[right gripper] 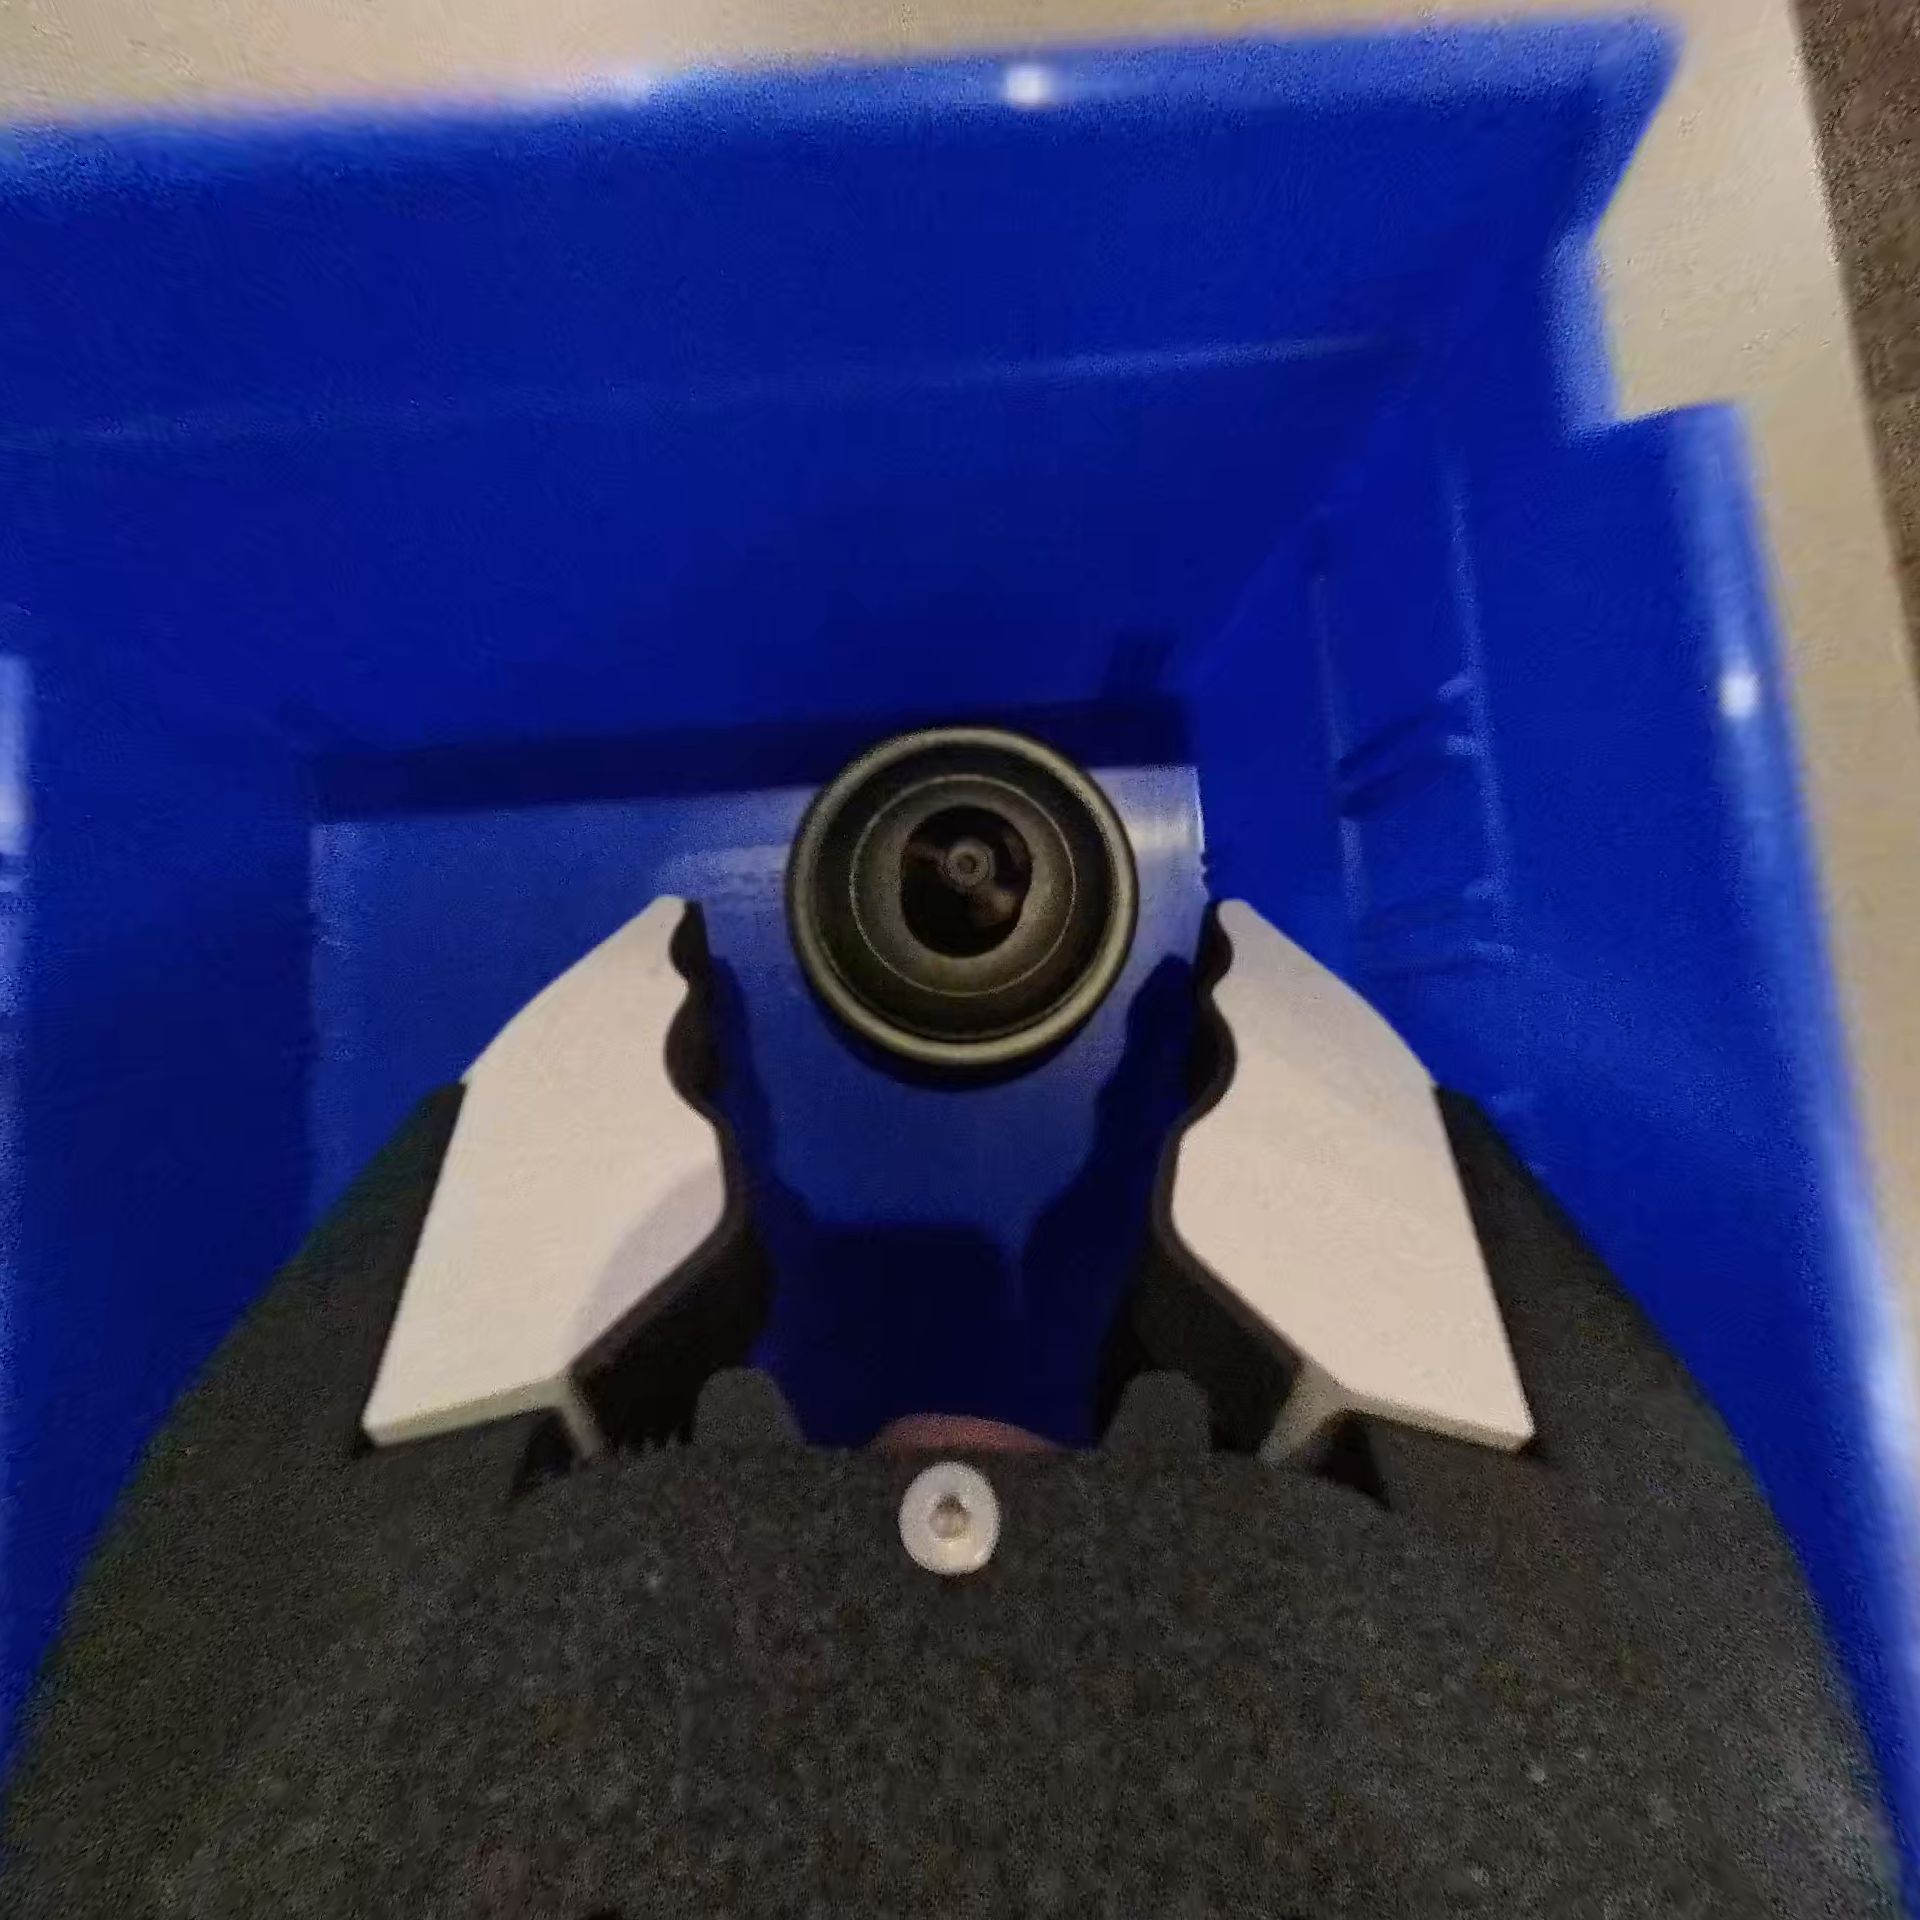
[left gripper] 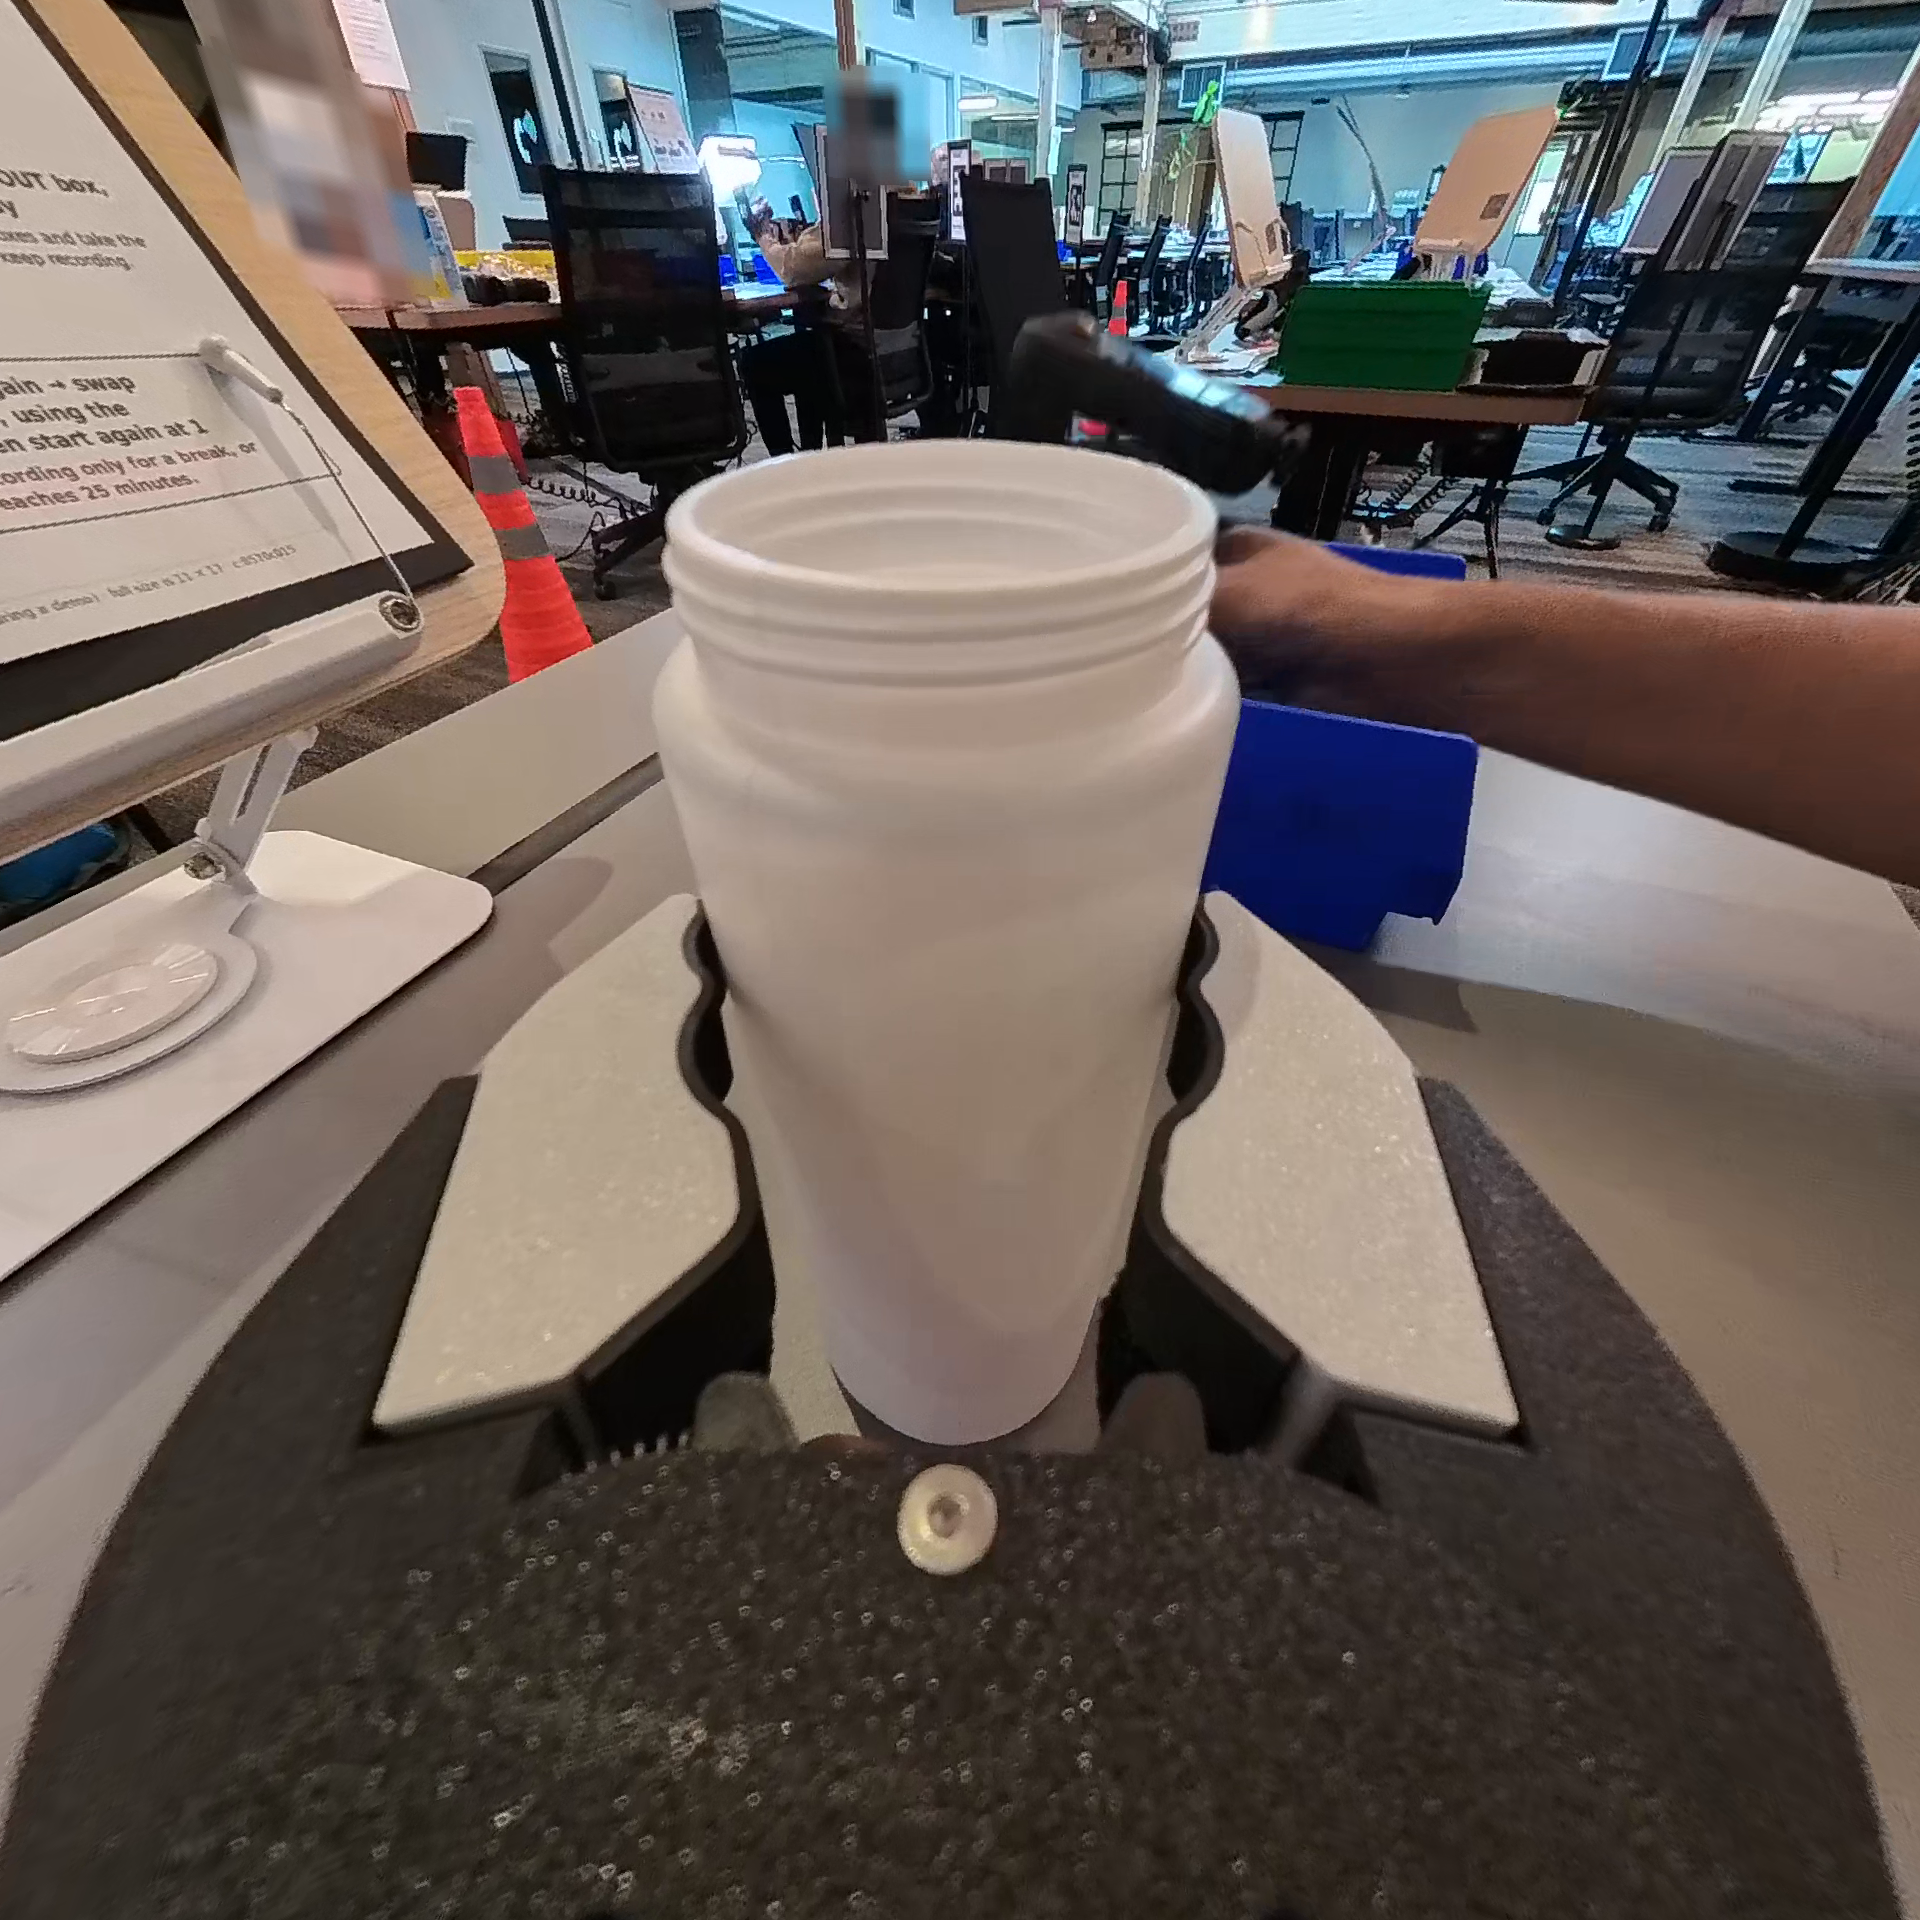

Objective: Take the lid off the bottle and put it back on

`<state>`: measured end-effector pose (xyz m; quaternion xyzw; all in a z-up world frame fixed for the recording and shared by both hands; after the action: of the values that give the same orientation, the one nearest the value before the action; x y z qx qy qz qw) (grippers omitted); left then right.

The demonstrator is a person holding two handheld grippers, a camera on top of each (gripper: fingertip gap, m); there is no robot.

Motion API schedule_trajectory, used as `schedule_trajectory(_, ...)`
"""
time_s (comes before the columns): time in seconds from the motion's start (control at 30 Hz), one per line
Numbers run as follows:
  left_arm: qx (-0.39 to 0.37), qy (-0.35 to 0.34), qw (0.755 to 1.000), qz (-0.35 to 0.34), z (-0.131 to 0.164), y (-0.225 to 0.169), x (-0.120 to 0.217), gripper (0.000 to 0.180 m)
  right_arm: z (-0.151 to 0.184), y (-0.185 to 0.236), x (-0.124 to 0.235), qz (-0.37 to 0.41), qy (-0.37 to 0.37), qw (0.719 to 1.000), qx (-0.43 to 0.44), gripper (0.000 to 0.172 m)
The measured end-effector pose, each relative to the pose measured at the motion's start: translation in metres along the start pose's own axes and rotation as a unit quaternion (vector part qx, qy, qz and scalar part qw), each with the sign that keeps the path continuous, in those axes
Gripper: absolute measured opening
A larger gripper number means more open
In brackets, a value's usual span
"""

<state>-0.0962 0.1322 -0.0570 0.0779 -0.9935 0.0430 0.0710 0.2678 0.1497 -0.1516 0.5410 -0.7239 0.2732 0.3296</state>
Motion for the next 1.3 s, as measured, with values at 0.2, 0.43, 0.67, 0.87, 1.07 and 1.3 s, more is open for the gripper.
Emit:
schedule_trajectory(0.2,0.003,-0.002,1.0,0.002,0.001,0.0,0.0,0.083,-0.034,0.051,0.126,-0.122,-0.207,0.969,0.053,0.088)
schedule_trajectory(0.43,0.008,0.002,1.0,0.001,0.001,-0.001,0.001,0.083,0.083,0.161,0.22,-0.292,-0.358,0.87,0.175,0.08)
schedule_trajectory(0.67,-0.017,0.001,1.0,0.01,-0.015,-0.017,0.016,0.116,0.175,0.204,0.221,-0.264,-0.322,0.862,0.29,0.08)
schedule_trajectory(0.87,0.104,0.003,0.992,-0.076,-0.014,-0.04,0.068,0.105,0.196,0.257,0.216,-0.38,-0.256,0.852,0.251,0.091)
schedule_trajectory(1.07,0.229,0.068,0.962,-0.132,0.066,-0.097,0.108,0.095,0.109,0.276,0.175,-0.314,-0.307,0.876,0.2,0.102)
schedule_trajectory(1.3,0.14,0.091,0.976,-0.137,0.077,-0.136,0.119,0.088,0.019,0.314,0.143,-0.34,-0.317,0.867,0.182,0.097)
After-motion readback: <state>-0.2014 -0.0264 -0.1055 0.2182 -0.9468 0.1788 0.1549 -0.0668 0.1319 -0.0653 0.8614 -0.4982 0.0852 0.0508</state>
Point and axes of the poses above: each gripper's, where its closed fingertips meet, x back along the fingers, z out of its underside, y = z × x across the jaws, the point moved 3 cm from there along x, back along the fingers, and after that the axes turned 5 degrees about x, right-handed, at the moved point
